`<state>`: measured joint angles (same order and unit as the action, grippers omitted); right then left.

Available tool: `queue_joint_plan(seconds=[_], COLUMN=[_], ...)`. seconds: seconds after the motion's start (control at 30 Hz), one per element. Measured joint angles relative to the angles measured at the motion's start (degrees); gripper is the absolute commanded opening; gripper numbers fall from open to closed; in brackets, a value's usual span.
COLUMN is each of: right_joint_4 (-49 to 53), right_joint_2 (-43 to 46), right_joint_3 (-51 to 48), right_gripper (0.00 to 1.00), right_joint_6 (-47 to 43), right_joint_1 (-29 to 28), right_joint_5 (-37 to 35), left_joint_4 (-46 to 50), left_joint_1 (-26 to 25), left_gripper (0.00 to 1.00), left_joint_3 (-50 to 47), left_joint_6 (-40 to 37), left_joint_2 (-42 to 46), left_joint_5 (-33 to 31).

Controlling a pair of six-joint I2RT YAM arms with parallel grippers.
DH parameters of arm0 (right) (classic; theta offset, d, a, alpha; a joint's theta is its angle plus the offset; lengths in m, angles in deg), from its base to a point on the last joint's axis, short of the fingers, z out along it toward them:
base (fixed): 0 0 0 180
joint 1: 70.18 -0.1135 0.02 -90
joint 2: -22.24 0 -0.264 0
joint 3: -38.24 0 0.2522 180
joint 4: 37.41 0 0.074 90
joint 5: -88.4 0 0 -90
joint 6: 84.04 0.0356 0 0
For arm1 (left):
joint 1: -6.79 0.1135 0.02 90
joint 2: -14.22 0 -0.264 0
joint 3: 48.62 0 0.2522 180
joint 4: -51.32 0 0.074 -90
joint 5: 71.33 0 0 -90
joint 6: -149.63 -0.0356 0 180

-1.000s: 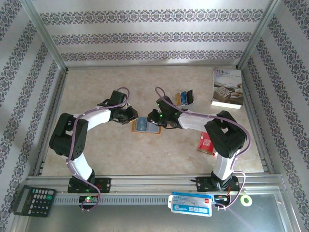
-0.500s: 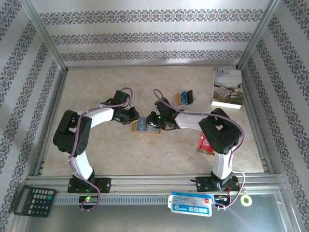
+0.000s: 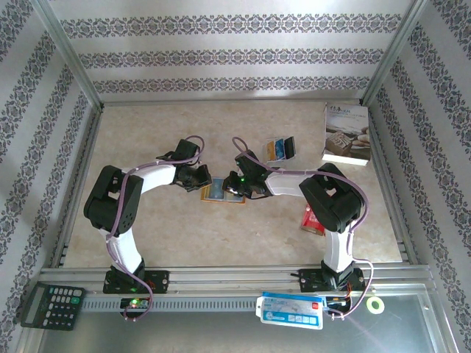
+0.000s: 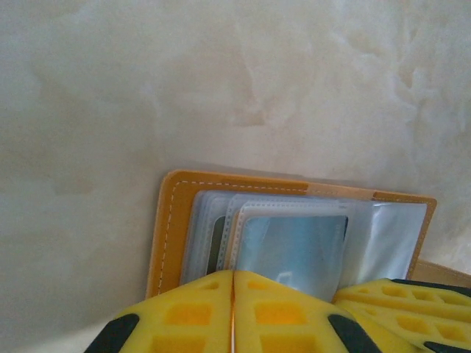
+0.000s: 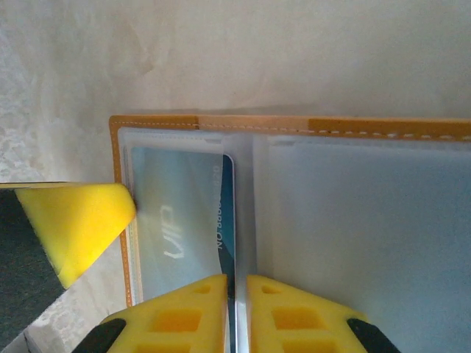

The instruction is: Take the credit cards out of the card holder

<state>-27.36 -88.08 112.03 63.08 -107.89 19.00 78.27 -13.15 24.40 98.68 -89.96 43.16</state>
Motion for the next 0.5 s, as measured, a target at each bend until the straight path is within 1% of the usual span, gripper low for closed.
queue_joint_plan(seconds=[0.23,0.33,0.5], right_joint_4=[-0.02,-0.02,-0.48], right_joint_2=[-0.11,-0.13,-0.46], right_joint_3=[0.17,0.17,0.17], right_gripper=[0.13,0.11,0.1], right_joint_6=[0.0,0.0,0.02], right_joint_1=[0.11,0.11,0.11], right_joint_5=[0.24,0.42,0.96], left_joint_4=[0.13,0.13,0.13], left_joint_1=[-0.92,-1.09,-1.11], left_gripper=[0.02,0.02,0.02], left_joint_3=[0.02,0.02,0.0], left_joint_6=[-1.25,-1.42,-1.6], left_joint_2=[0.17,0.26,0.31], left_joint_5=[-2.54,-3.08,-3.41])
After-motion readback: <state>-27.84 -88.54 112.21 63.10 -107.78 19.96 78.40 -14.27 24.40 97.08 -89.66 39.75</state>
